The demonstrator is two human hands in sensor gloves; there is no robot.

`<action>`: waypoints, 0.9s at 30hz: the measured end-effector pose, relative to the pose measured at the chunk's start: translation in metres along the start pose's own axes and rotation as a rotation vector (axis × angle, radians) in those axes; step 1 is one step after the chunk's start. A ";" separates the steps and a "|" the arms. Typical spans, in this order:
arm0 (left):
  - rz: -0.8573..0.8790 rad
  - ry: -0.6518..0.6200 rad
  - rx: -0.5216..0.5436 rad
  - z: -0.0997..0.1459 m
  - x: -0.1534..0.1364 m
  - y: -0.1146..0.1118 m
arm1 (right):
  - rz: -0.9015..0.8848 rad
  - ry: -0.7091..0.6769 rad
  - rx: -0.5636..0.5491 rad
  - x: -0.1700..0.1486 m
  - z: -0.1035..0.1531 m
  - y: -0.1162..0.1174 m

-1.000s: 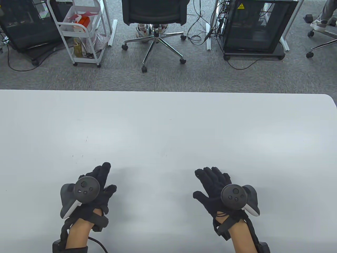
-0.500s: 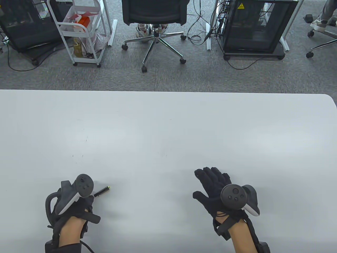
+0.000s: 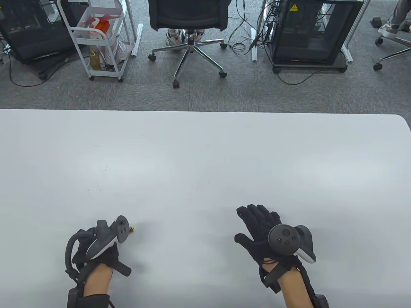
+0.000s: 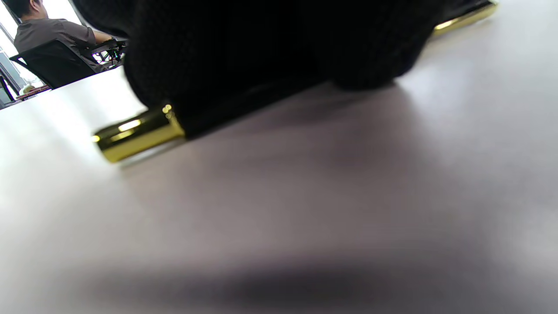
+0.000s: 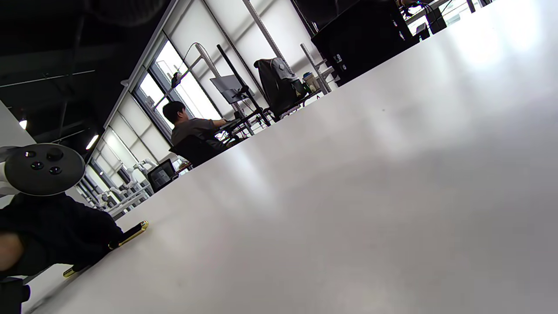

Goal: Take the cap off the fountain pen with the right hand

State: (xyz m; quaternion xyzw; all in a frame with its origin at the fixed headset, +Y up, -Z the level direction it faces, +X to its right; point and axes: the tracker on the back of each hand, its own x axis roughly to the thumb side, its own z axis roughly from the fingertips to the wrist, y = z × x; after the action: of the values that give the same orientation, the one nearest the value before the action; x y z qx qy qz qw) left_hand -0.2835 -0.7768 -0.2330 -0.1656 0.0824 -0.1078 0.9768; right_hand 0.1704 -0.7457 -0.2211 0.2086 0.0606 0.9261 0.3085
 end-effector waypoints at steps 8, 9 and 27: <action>0.039 -0.006 0.004 0.000 -0.006 -0.005 | 0.001 -0.004 0.002 0.001 0.000 0.001; 0.064 -0.001 -0.002 0.000 -0.007 -0.005 | 0.001 -0.005 0.000 0.001 -0.001 0.001; 0.357 -0.410 0.454 0.041 0.063 0.058 | -0.009 -0.145 -0.036 0.029 -0.006 0.010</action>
State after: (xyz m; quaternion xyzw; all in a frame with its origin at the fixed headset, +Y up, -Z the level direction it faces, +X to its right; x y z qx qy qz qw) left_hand -0.2039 -0.7260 -0.2220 0.0547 -0.1137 0.0846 0.9884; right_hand 0.1420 -0.7362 -0.2142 0.2695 0.0225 0.9080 0.3201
